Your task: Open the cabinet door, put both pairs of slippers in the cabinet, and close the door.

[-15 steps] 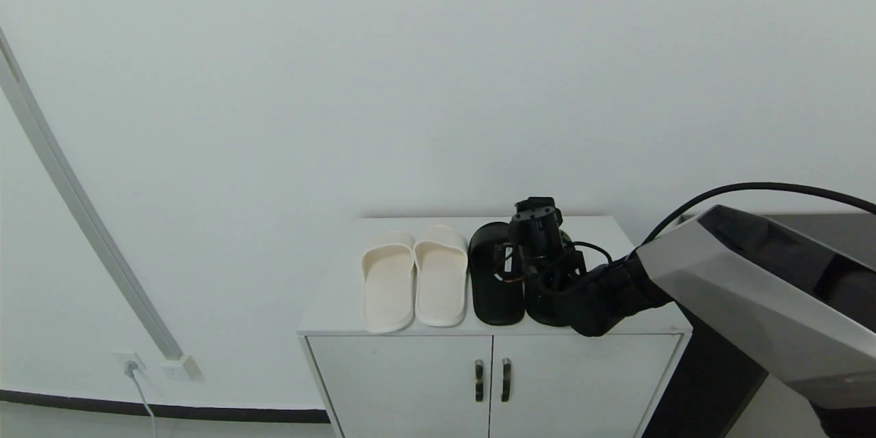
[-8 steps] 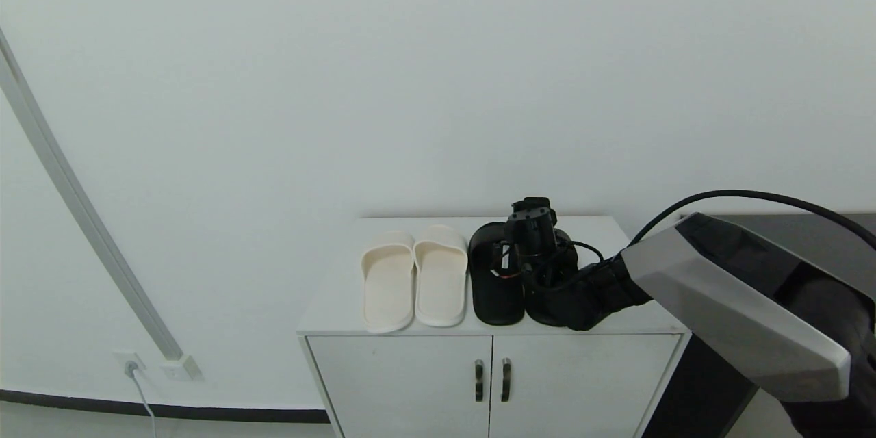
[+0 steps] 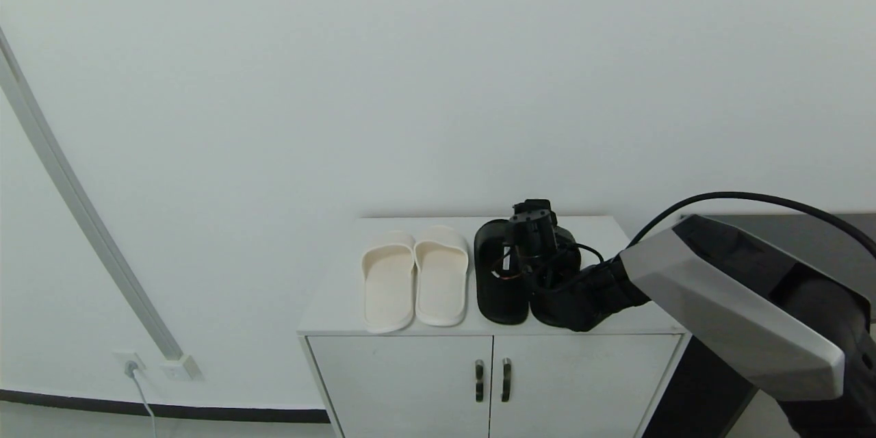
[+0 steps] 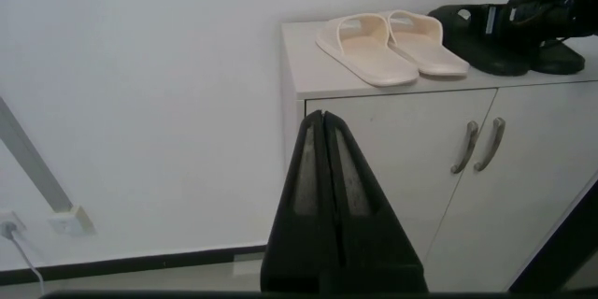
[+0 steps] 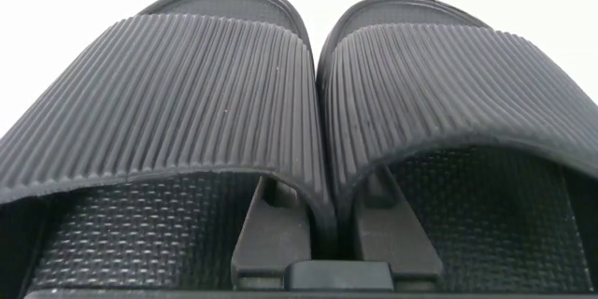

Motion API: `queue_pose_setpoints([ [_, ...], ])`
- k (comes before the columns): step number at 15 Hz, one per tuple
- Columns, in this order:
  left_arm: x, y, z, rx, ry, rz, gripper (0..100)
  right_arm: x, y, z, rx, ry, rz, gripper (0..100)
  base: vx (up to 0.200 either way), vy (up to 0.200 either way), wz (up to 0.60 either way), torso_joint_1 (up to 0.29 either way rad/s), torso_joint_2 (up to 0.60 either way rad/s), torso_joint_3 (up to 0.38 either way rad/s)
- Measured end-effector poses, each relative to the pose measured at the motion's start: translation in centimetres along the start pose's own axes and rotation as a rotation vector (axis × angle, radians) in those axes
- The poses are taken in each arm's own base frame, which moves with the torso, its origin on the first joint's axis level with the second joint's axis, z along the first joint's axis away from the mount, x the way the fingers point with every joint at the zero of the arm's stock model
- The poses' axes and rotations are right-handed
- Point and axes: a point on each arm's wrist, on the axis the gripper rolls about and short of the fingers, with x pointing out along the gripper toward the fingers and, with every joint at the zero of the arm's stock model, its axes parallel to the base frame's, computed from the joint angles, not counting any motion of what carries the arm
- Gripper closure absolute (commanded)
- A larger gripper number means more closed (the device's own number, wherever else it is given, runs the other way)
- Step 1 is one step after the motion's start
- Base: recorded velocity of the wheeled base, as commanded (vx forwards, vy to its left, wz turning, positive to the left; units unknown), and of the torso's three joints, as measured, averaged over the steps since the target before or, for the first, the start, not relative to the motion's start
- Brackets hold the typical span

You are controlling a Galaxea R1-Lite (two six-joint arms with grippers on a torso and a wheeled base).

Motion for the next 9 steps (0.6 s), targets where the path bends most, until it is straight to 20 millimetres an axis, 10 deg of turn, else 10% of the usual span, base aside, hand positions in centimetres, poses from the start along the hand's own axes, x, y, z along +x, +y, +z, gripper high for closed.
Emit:
queue_pose_setpoints([
  [4, 0.0, 0.0, 0.0, 0.0, 0.0, 0.0, 100, -2.4, -1.1, 0.9, -0.059, 0.005, 0.007, 100, 0.0, 0.0, 0.0, 0.0, 0.0, 0.0],
  [9, 0.0, 0.0, 0.0, 0.002, 0.0, 0.0, 100, -10.6, -3.2, 3.5, -0.161, 0.016, 0.268, 100, 0.0, 0.0, 0.0, 0.0, 0.0, 0.0],
])
